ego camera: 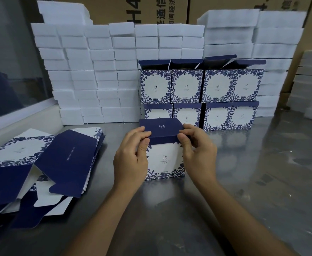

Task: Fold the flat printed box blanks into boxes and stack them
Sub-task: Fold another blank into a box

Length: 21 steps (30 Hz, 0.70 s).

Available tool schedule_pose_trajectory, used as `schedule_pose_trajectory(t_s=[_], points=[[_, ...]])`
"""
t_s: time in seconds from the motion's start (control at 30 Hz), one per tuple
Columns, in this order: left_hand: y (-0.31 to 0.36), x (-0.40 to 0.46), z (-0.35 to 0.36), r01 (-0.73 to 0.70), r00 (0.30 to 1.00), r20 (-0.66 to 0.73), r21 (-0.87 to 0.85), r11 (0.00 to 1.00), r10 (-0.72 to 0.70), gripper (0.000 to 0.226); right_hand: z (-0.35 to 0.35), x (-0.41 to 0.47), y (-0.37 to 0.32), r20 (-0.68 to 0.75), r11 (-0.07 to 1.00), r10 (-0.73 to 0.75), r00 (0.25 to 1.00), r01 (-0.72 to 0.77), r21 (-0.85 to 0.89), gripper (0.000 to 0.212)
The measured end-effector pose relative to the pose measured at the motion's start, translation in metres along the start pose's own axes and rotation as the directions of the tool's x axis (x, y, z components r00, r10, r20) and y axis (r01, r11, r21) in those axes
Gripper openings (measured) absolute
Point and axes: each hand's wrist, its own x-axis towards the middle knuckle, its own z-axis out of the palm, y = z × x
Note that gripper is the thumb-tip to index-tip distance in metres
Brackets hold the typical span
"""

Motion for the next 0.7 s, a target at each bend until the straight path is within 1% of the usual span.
schedule_pose_trajectory(t_s=[0.07,0.13,0.2,0.27,0.3,0.37,0.43,0.5,0.57,0.7], points=[[0.0,-0.005,0.002,-0.008,1.0,-0.02,0.055,0.998,0.009,0.024,0.001,-0.004,0.002,-0.029,0.996,-0.056,0.998,0.054,-0.075,0.007],[0.001,-0.011,0.004,-0.006,1.0,-0.027,0.155,0.988,0.01,0.03,0.004,-0.011,0.001,-0.049,0.981,-0.093,0.994,0.083,-0.174,0.014],[0.0,-0.015,0.005,-0.016,1.0,0.01,0.232,0.973,0.015,0.041,0.006,-0.015,0.0,-0.029,0.944,-0.167,0.985,0.151,-0.295,0.024],[-0.003,-0.017,0.006,-0.035,0.997,0.082,0.26,0.965,0.014,0.053,0.008,-0.016,-0.002,0.053,0.86,-0.253,0.966,0.25,-0.444,0.035],[-0.005,-0.018,0.006,-0.039,0.992,0.126,0.265,0.963,0.006,0.06,0.009,-0.018,-0.004,0.105,0.815,-0.27,0.957,0.286,-0.503,0.04],[-0.009,-0.021,0.006,-0.024,0.978,0.207,0.27,0.962,-0.034,0.072,0.015,-0.021,-0.008,0.21,0.759,-0.256,0.944,0.331,-0.561,0.05],[-0.013,-0.023,0.007,0.004,0.96,0.267,0.283,0.959,-0.083,0.076,0.02,-0.026,-0.01,0.3,0.758,-0.187,0.935,0.332,-0.561,0.059],[-0.018,-0.023,0.007,0.028,0.944,0.307,0.29,0.957,-0.12,0.071,0.023,-0.025,-0.007,0.374,0.764,-0.113,0.921,0.321,-0.559,0.066],[-0.023,-0.023,0.007,0.079,0.929,0.329,0.274,0.958,-0.17,0.062,0.022,-0.021,-0.001,0.424,0.755,-0.077,0.903,0.33,-0.567,0.07],[-0.028,-0.023,0.008,0.15,0.889,0.37,0.321,0.935,-0.27,0.034,0.024,-0.011,0.008,0.401,0.792,-0.083,0.912,0.305,-0.529,0.071]])
